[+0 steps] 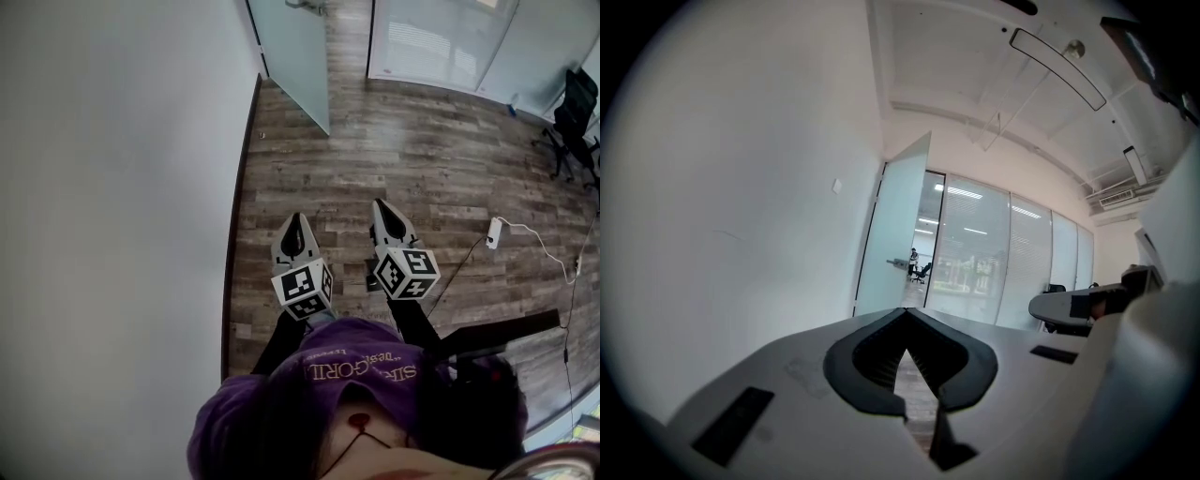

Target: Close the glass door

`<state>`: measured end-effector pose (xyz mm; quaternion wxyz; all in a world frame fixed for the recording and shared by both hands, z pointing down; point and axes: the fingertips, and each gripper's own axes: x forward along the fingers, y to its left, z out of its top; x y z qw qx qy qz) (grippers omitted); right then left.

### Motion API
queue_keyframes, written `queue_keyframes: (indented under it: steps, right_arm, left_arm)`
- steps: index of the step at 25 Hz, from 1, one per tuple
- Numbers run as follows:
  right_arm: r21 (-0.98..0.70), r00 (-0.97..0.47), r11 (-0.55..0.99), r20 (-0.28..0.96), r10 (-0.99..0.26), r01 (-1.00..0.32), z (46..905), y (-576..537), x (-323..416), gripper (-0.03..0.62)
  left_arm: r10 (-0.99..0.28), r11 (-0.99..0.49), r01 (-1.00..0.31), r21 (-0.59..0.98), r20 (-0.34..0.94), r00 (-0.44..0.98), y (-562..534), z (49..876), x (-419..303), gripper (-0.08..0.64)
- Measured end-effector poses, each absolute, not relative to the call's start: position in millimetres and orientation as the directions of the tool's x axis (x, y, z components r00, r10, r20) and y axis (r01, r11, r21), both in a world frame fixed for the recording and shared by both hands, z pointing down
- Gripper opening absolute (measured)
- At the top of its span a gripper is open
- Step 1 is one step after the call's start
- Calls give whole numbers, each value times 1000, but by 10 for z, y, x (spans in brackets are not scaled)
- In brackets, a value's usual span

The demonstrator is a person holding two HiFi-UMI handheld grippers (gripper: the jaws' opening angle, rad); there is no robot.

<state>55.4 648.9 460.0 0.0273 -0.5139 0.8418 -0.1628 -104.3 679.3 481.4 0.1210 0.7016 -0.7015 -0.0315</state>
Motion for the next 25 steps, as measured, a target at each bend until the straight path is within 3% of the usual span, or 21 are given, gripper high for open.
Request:
queue_keyframes:
  steps: [13, 25]
  right_arm:
    - [-309, -439, 383, 139, -887, -871, 4696, 5813, 133, -14]
    - [-310, -446, 387, 150, -882, -869, 4737, 5070, 171, -14]
  left_arm:
    - [-988, -4, -973, 231, 152, 40, 6080, 4955, -1481, 2]
    - [-984, -1, -973, 232, 175, 43, 5393, 5051, -1441, 2]
